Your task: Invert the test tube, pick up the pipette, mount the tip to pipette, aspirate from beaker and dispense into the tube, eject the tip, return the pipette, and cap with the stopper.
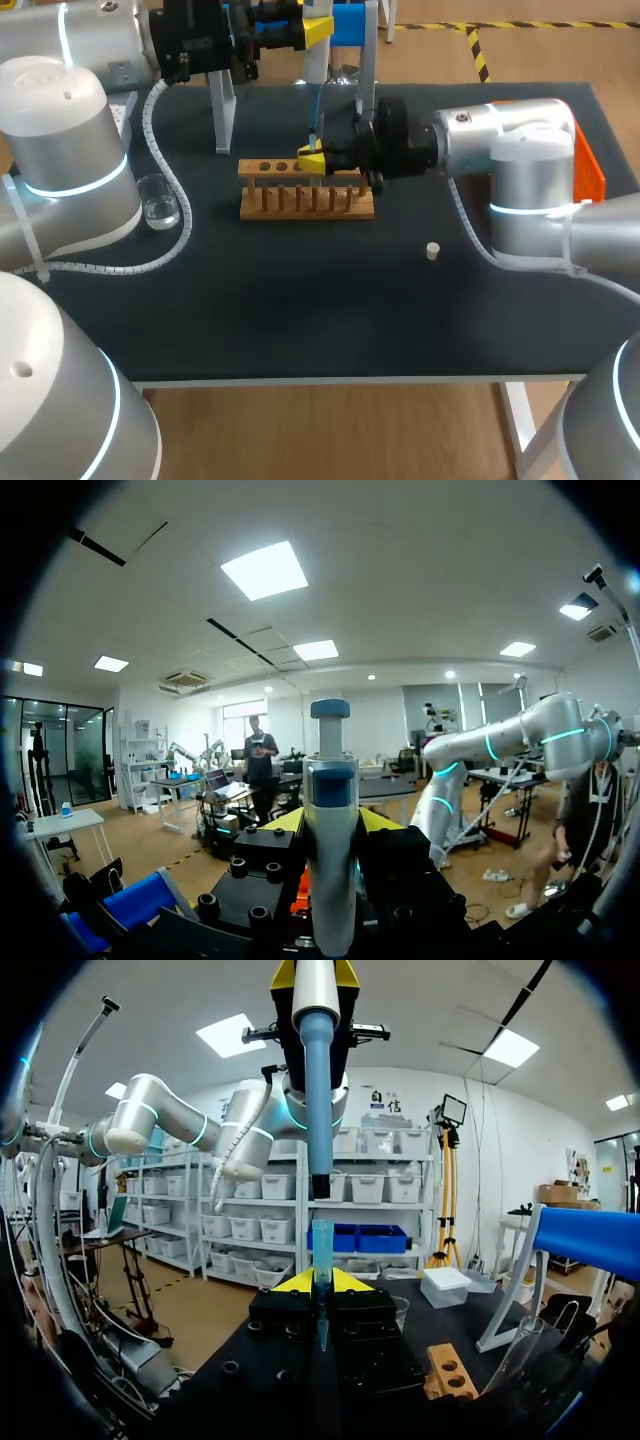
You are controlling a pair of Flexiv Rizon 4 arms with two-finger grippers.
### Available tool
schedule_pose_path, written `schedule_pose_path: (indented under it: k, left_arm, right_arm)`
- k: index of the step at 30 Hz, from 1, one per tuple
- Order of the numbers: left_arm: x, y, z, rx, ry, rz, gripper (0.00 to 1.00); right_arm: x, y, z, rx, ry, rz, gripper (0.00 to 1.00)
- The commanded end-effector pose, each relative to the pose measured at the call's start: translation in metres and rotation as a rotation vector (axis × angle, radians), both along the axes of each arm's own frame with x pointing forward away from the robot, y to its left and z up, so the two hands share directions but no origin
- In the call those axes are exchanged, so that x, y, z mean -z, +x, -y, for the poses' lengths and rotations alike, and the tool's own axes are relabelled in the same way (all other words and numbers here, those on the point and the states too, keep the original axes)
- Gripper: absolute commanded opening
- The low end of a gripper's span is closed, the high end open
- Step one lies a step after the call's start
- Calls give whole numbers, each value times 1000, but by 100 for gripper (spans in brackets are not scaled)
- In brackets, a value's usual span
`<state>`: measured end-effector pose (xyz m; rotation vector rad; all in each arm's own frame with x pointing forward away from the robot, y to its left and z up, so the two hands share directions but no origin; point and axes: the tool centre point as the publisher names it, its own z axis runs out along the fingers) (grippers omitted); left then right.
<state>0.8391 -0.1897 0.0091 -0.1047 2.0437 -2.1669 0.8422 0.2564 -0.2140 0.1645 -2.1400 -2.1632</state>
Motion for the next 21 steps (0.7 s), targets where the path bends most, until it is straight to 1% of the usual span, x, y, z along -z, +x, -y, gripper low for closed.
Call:
schedule_pose_path:
  k: [1,21]
  left_arm:
    - [-1,0,-1,3,2,0,0]
    - [-1,0,-1,3,2,0,0]
  right_arm:
    - [-2,-1,1,-2,-2,1,0]
    - [-7,-2,0,-5,1,11,0]
